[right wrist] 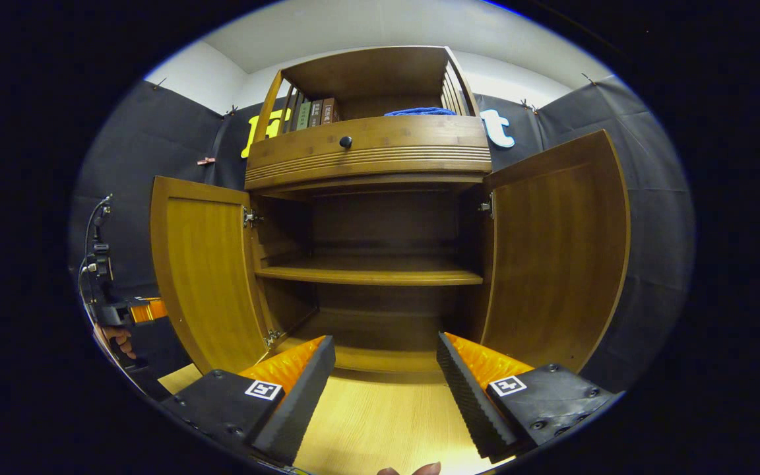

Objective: Open the right door of the double-door shoe cabinet with the right hand, and open the left door with the left hand.

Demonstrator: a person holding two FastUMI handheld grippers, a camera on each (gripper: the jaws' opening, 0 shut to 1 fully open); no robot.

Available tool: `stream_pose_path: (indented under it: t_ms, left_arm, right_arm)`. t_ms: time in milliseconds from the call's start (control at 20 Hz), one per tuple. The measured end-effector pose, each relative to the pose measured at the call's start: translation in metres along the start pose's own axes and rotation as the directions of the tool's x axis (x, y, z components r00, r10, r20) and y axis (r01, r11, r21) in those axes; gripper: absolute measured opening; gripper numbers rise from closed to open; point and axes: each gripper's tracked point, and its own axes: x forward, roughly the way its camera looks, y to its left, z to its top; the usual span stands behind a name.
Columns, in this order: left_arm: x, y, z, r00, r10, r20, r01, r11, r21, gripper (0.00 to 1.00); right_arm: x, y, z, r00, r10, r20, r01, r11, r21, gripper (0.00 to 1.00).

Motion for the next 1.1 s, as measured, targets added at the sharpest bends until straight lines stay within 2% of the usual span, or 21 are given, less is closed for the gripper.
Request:
stream_pose_path:
  t_ms: [150,650,700,750,900,950,1000,1100]
  left_arm:
    - [0.001,0.001,0.0,1.0,-0.026,0.001,0.026,1.0,0.011,0.07]
    - [-0.002,0.004,0.012,0.999,-0.007,0.031,0.006,0.999,0.043,0.07]
    - [-0.004,0.005,0.014,0.999,-0.002,0.037,0.001,0.999,0.049,0.07]
    - [-0.005,0.003,0.016,0.999,0.002,0.041,-0.004,0.999,0.054,0.07]
    - [-0.012,0.003,0.019,0.999,0.012,0.049,-0.015,0.997,0.072,0.07]
    - [-0.015,0.003,0.018,0.999,0.015,0.05,-0.019,0.997,0.077,0.07]
    - [-0.019,0.004,0.02,0.999,0.018,0.051,-0.022,0.997,0.08,0.07]
    - [-0.027,0.005,0.018,0.998,0.028,0.049,-0.032,0.996,0.083,0.09]
  right_arm:
    - [0.005,0.001,0.002,1.0,-0.011,0.004,0.011,1.0,0.009,0.98]
    - [0.006,-0.005,0.007,0.999,-0.045,0.029,0.045,0.999,0.008,0.98]
    - [0.007,-0.004,0.008,0.999,-0.045,0.031,0.045,0.999,0.008,0.92]
    - [0.006,-0.004,0.008,0.998,-0.044,0.033,0.044,0.999,0.007,0.98]
    - [0.006,-0.003,0.008,0.999,-0.038,0.034,0.037,0.999,0.004,0.98]
    - [0.005,-0.002,0.009,0.999,-0.035,0.035,0.034,0.999,0.004,0.92]
    - [0.005,-0.002,0.01,0.999,-0.031,0.036,0.031,1.0,0.004,0.98]
    - [0.006,-0.002,0.011,0.999,-0.026,0.039,0.026,1.0,0.003,0.98]
